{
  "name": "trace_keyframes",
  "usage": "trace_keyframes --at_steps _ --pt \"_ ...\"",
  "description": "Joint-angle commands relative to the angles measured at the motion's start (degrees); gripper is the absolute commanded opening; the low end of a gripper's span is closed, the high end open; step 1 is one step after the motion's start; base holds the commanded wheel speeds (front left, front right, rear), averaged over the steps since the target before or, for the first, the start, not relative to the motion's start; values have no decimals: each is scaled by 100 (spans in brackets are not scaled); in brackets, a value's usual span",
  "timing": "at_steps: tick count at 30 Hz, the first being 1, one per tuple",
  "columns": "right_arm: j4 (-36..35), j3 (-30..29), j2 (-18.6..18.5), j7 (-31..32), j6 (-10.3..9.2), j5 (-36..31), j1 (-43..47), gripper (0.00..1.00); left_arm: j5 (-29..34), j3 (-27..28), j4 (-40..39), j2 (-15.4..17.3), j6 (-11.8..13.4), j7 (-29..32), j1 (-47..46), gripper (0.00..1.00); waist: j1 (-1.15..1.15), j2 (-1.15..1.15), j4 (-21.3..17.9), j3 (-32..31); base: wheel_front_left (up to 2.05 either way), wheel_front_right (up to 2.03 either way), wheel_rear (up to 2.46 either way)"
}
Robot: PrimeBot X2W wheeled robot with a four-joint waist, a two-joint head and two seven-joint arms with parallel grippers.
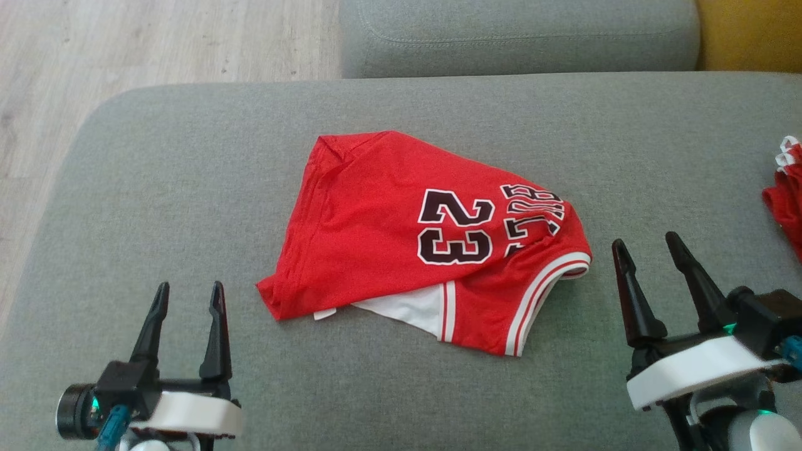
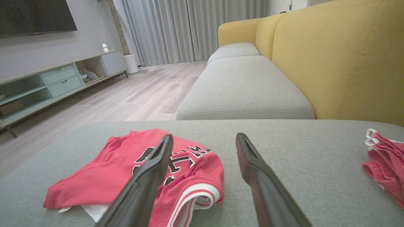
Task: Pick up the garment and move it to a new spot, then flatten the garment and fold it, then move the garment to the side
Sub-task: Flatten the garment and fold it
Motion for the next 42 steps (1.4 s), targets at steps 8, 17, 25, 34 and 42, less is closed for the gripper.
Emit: trace_keyframes --at_steps 8,17,25,34,42 --pt "-202 164 -19 82 -10 -6 -218 100 41 184 -51 53 12 -119 -430 100 0 0 33 32 0 0 0" --pt "692 1744 -576 943 -10 377 -635 100 117 43 -84 -62 5 -182 -740 100 0 0 283 261 0 0 0" --pt "2263 2730 -952 1431 -10 542 -1458 100 183 -117 91 -289 -74 -284 -1100 100 0 0 702 491 0 0 0" --pt "3312 3004 -1018 1965 -10 659 -1826 0 196 -91 317 -473 -164 -346 -1243 100 0 0 939 560 0 0 0" --pt "1960 3260 -1217 1813 -10 985 -1902 0 255 79 286 -476 -136 -354 -1118 100 0 0 726 504 0 0 0"
